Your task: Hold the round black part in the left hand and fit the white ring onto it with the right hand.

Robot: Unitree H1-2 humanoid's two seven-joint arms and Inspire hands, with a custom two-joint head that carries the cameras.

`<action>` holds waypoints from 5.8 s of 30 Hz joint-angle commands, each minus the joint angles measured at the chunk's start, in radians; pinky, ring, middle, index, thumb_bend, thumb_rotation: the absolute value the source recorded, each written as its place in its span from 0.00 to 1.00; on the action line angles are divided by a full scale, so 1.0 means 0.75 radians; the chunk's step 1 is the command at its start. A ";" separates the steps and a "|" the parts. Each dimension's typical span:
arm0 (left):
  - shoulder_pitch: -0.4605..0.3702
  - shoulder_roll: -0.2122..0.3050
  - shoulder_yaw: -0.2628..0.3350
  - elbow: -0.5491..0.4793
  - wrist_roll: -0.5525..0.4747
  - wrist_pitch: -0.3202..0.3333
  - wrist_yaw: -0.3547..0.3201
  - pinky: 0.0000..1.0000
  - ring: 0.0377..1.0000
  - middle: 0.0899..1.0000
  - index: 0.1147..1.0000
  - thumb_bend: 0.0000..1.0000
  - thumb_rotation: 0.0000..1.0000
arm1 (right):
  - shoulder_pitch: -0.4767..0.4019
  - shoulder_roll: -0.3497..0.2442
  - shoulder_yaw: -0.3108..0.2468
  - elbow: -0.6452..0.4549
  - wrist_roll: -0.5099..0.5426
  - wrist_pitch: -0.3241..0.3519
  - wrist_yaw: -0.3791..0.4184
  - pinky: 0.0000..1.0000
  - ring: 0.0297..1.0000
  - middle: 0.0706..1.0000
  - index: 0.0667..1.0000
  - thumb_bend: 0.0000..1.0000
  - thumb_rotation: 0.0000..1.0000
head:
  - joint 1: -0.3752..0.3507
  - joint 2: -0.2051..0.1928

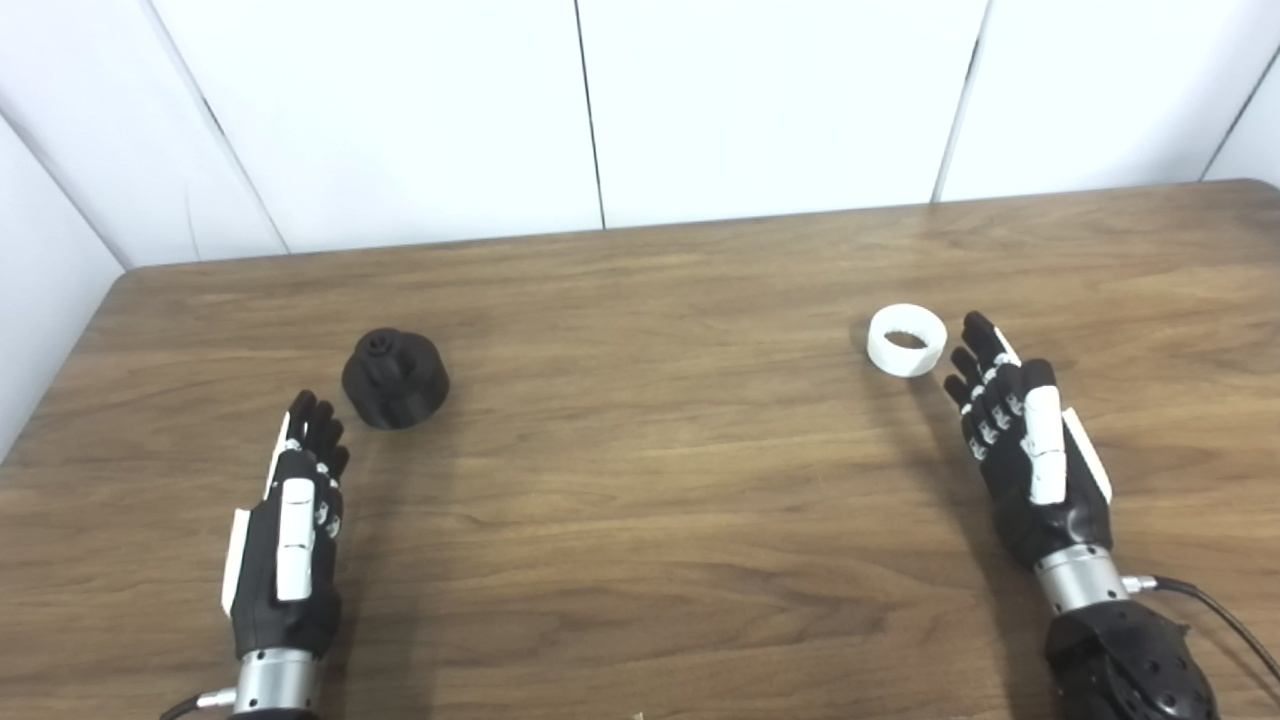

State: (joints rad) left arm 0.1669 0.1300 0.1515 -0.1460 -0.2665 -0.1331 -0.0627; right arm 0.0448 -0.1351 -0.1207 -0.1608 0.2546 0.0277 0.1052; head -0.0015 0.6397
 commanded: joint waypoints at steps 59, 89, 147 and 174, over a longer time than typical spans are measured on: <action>-0.594 0.677 -0.174 0.367 0.773 0.481 -0.240 0.99 1.00 0.97 0.88 0.95 0.32 | -0.046 -0.024 -0.004 0.057 -0.026 -0.108 0.037 0.97 1.00 1.00 0.96 0.59 1.00 | 0.074 -0.057; -0.766 0.589 -0.261 0.561 0.759 0.435 -0.238 0.99 1.00 0.99 0.89 0.97 0.29 | -0.006 -0.015 -0.024 0.050 -0.041 -0.126 0.022 0.98 1.00 1.00 0.96 0.59 1.00 | 0.061 -0.068; -0.814 0.534 -0.378 0.580 0.889 0.277 -0.157 0.98 1.00 0.95 0.79 0.92 0.25 | 0.014 -0.010 -0.040 0.088 -0.029 -0.144 0.015 0.99 1.00 0.99 0.96 0.61 1.00 | 0.066 -0.078; -0.794 0.490 -0.359 0.572 0.891 0.278 -0.108 0.97 1.00 0.90 0.55 0.85 0.17 | 0.013 -0.045 -0.043 0.085 -0.009 -0.125 0.033 1.00 1.00 1.00 0.98 0.65 1.00 | 0.073 -0.072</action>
State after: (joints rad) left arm -0.3916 0.4825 -0.1304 0.3090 0.3955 0.0835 -0.1704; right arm 0.0353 -0.1579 -0.1438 -0.1240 0.2417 -0.0519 0.1184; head 0.0522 0.5844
